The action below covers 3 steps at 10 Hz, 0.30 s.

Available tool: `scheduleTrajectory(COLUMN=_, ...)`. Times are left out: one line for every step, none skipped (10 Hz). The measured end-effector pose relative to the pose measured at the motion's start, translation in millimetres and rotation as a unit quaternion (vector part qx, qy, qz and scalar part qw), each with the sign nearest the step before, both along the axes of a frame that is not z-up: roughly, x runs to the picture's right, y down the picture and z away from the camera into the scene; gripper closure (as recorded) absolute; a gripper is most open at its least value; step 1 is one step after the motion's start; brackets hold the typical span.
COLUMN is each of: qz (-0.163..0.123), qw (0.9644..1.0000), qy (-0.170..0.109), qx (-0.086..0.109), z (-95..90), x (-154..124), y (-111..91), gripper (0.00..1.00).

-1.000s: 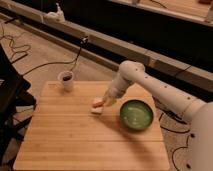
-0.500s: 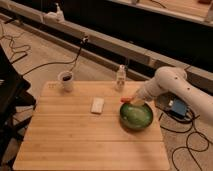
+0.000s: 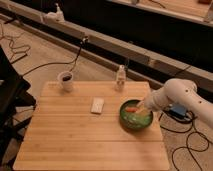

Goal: Place the pepper in the ceramic bowl

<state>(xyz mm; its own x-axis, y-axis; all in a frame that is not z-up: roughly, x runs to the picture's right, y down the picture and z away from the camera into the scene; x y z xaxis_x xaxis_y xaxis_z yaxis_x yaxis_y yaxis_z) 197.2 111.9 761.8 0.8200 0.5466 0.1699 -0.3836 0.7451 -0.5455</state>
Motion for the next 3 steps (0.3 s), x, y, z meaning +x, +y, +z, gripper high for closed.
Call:
scheduleTrajectory(qz=0.000, qw=1.0000, qy=0.000, qx=0.000, z=-0.2, x=-0.6, y=-0.5, gripper=0.20)
scheduleTrajectory(qz=0.000, qw=1.0000, qy=0.000, qx=0.000, z=-0.1, x=-0.1, y=-0.3, gripper=0.20)
scheduleTrajectory(qz=0.000, qw=1.0000, qy=0.000, qx=0.000, z=-0.2, x=0.3, y=-0.2, gripper=0.20)
